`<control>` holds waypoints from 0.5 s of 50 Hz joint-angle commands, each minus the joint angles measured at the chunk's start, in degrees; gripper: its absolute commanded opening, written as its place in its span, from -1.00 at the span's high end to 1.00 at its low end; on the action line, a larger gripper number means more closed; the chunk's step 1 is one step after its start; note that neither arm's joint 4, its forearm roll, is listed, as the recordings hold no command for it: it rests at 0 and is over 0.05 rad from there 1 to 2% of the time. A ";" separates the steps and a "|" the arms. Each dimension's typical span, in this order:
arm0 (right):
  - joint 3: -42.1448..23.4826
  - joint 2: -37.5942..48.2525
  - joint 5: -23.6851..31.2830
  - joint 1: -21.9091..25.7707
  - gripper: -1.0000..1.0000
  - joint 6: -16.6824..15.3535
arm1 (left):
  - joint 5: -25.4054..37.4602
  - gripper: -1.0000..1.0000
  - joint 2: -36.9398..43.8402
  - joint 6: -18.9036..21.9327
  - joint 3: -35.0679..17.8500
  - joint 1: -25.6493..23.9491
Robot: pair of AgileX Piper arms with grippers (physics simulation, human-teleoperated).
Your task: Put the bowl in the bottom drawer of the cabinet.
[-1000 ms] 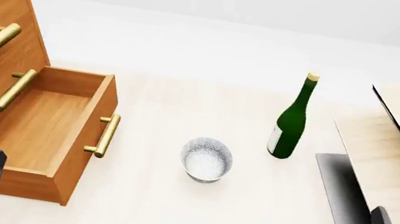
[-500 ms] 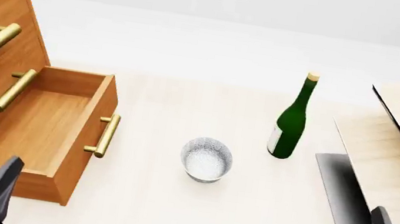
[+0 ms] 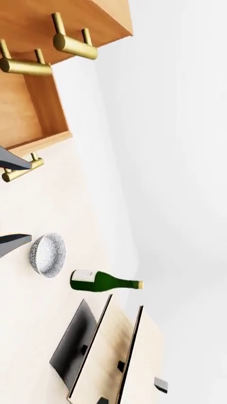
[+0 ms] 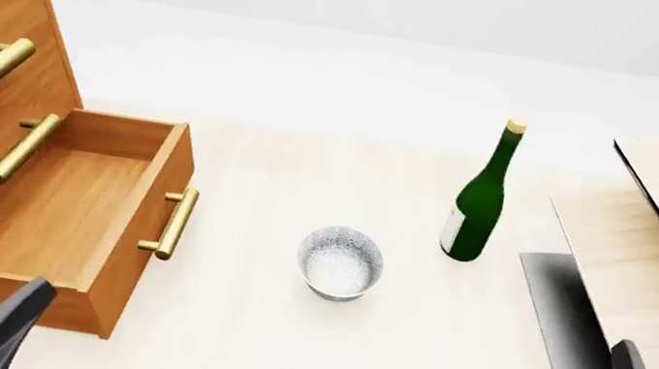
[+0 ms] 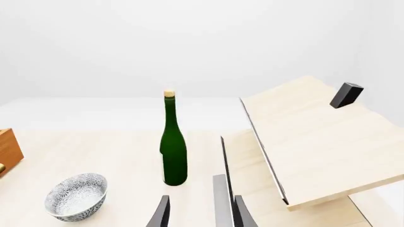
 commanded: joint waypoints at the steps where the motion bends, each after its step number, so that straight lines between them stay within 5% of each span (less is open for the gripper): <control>1: 0.00 0.01 0.00 -0.01 -1.00 0.01 | 4.52 -1.00 0.06 1.54 -3.48 -5.01; 25: -0.41 -0.42 0.83 -0.01 -1.00 0.00 | -7.75 -1.00 19.15 3.72 -7.76 -11.49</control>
